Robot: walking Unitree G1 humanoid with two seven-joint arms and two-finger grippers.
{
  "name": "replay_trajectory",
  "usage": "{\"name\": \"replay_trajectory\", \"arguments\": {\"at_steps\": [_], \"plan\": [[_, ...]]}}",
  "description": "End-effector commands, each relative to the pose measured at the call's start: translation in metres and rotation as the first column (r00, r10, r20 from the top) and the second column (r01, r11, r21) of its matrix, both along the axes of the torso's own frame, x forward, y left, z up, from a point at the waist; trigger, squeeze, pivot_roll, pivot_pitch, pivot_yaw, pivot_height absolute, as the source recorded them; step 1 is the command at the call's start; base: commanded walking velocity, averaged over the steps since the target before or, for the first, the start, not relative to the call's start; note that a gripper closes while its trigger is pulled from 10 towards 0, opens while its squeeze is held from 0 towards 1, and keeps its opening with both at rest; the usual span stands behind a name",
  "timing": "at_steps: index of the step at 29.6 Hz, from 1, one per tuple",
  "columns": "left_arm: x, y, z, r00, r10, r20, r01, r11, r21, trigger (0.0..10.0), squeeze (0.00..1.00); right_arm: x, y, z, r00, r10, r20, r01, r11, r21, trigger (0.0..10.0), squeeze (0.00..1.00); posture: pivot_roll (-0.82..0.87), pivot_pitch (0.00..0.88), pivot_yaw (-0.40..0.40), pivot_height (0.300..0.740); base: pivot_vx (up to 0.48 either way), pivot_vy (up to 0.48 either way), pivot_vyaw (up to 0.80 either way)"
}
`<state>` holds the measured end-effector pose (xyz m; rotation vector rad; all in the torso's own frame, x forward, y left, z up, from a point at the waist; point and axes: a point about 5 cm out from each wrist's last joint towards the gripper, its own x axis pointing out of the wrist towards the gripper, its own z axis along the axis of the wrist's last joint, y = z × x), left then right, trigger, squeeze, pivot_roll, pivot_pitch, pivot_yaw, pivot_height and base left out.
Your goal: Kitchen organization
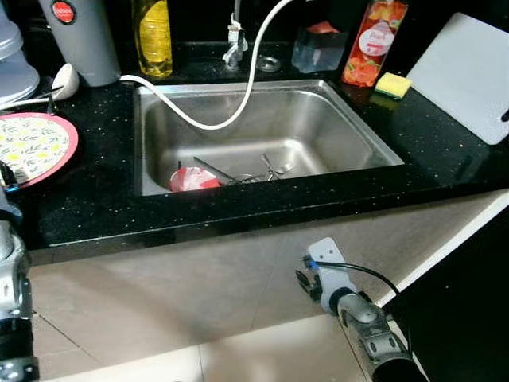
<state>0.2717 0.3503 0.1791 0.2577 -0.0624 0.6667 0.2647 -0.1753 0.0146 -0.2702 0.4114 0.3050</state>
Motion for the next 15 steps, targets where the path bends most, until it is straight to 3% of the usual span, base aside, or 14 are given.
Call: {"name": "replay_trajectory", "arguments": {"at_steps": [1, 7, 13, 15], "plan": [[-0.006, 0.009, -0.026, 0.992, 0.016, -0.127, -0.022, 0.999, -0.045, 10.0, 0.0, -0.001, -0.006, 0.002, 1.0, -0.021, 0.0, 0.021, 1.0, 0.006, 10.0, 0.0, 0.03, 0.03, -0.071, 0.74, 0.0, 0.0, 0.0], [-0.004, 0.027, -0.037, 0.964, -0.023, -0.266, 0.018, 1.0, -0.024, 10.0, 0.0, -0.002, -0.01, 0.006, 0.999, -0.04, 0.009, 0.04, 0.999, 0.007, 10.0, 0.0, 0.02, 0.029, -0.069, 0.74, 0.0, 0.0, 0.0], [-0.003, 0.04, -0.046, 0.926, -0.07, -0.37, 0.053, 0.997, -0.056, 10.0, 0.0, -0.001, -0.005, 0.008, 0.999, -0.05, 0.02, 0.05, 0.999, 0.021, 10.0, 0.0, 0.01, 0.03, -0.042, 0.74, 0.0, 0.0, 0.0], [-0.006, 0.054, -0.048, 0.907, -0.066, -0.415, 0.026, 0.994, -0.103, 10.0, 0.0, -0.001, -0.003, 0.01, 0.997, -0.067, 0.026, 0.066, 0.997, 0.036, 10.0, 0.0, 0.0, 0.032, -0.021, 0.74, 0.0, 0.0, 0.0]]}}
